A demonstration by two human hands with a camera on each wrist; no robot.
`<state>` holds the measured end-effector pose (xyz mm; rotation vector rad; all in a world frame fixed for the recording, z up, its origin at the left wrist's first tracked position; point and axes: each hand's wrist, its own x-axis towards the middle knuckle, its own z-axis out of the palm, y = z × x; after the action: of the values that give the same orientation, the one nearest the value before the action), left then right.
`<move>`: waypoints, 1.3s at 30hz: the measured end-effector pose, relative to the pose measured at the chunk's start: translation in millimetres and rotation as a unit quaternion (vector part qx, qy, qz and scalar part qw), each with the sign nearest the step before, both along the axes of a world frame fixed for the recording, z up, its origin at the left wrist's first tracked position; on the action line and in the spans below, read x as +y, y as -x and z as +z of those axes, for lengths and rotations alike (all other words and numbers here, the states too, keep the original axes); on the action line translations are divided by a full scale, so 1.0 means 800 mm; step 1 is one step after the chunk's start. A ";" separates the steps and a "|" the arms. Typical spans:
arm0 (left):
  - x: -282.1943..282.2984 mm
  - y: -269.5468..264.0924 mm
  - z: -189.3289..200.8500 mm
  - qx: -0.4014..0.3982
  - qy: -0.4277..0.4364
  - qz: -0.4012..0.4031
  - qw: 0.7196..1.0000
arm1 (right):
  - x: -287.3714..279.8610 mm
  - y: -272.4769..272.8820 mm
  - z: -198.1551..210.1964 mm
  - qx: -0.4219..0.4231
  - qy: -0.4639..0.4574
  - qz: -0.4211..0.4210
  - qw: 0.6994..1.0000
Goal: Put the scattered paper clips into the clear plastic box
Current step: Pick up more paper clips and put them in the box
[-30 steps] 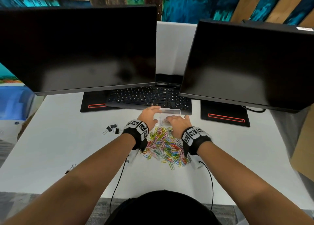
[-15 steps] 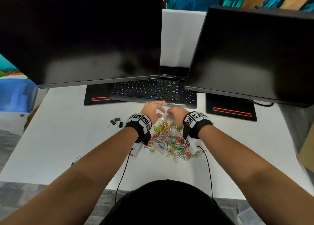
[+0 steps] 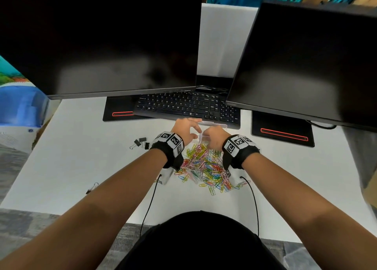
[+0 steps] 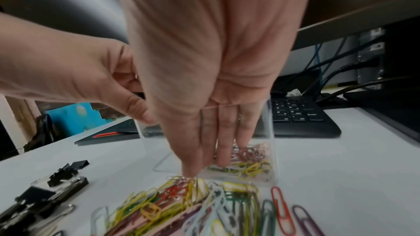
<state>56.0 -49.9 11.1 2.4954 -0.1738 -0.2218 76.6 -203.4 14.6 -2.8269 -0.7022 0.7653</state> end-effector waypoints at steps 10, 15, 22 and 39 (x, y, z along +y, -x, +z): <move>0.000 0.003 0.003 0.004 0.017 0.008 1.000 | -0.039 0.038 -0.003 -0.134 -0.295 -0.113 0.939; -0.001 0.003 0.001 0.004 0.022 0.017 1.000 | -0.056 0.062 -0.041 -0.107 -0.231 0.007 0.967; -0.002 0.004 0.004 0.007 0.016 0.016 1.000 | -0.048 0.061 -0.067 -0.082 -0.094 0.073 0.990; -0.001 0.002 0.004 0.013 0.027 0.020 0.999 | -0.064 0.055 -0.018 -0.034 -0.219 -0.179 0.958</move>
<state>54.2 -50.9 14.3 2.4383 -0.1174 -0.2299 32.9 -254.8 -0.1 -2.4723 -0.3001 0.3928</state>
